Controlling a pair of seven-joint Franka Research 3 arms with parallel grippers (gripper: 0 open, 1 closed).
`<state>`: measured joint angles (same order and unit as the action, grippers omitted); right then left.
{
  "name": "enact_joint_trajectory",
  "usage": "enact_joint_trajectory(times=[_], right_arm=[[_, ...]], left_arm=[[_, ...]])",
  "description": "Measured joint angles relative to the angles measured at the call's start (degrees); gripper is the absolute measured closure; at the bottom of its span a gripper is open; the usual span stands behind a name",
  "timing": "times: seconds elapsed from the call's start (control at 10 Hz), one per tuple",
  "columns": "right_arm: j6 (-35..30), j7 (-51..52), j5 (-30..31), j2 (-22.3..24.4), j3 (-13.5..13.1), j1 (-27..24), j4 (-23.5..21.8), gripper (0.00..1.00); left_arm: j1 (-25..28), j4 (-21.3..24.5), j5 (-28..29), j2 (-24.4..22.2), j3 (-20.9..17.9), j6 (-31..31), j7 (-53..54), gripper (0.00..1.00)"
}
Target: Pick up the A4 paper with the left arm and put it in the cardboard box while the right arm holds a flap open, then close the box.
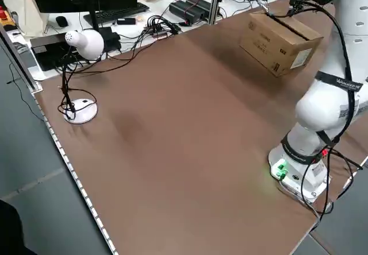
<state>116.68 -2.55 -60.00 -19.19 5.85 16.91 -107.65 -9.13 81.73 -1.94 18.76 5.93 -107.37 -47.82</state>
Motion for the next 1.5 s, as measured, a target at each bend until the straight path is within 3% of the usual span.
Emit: enact_joint_trajectory(times=[0.3, 0.5, 0.8, 0.9, 1.1, 1.2, 1.5], right_arm=[[-6.8, -3.3, 4.5, 2.1, -0.2, -3.6, 2.5, 0.76], [-13.2, -5.3, 10.4, 2.7, -0.3, -8.0, 6.5, 0.73], [-20.1, -6.2, 23.6, 2.9, -0.4, -12.9, 14.5, 0.41], [-21.8, -6.3, 28.3, 3.0, -0.4, -13.9, 16.7, 0.36], [-24.3, -6.3, 38.3, 3.1, -0.4, -15.7, 20.8, 0.07], [-25.3, -6.4, 42.4, 3.2, -0.4, -16.3, 22.7, 0.02], [-26.6, -6.4, 51.9, 4.0, -0.4, -19.2, 26.8, 0.0]], left_arm=[[7.9, 0.0, 0.1, -1.6, 0.0, 3.1, 17.9, 0.0], [12.1, 0.2, 0.1, -3.9, 0.0, 4.7, 29.4, 0.0], [13.0, 2.4, 0.1, -10.3, -0.4, 5.8, 40.2, 0.0], [12.7, 3.5, 0.1, -12.3, -0.4, 6.2, 41.1, 0.0], [11.9, 5.6, 0.1, -14.8, -0.4, 6.3, 41.2, 0.0], [11.5, 5.9, 0.1, -14.9, -0.3, 6.3, 41.1, 0.0], [11.2, 6.4, 0.1, -13.7, -0.1, 6.3, 38.8, 0.0]])
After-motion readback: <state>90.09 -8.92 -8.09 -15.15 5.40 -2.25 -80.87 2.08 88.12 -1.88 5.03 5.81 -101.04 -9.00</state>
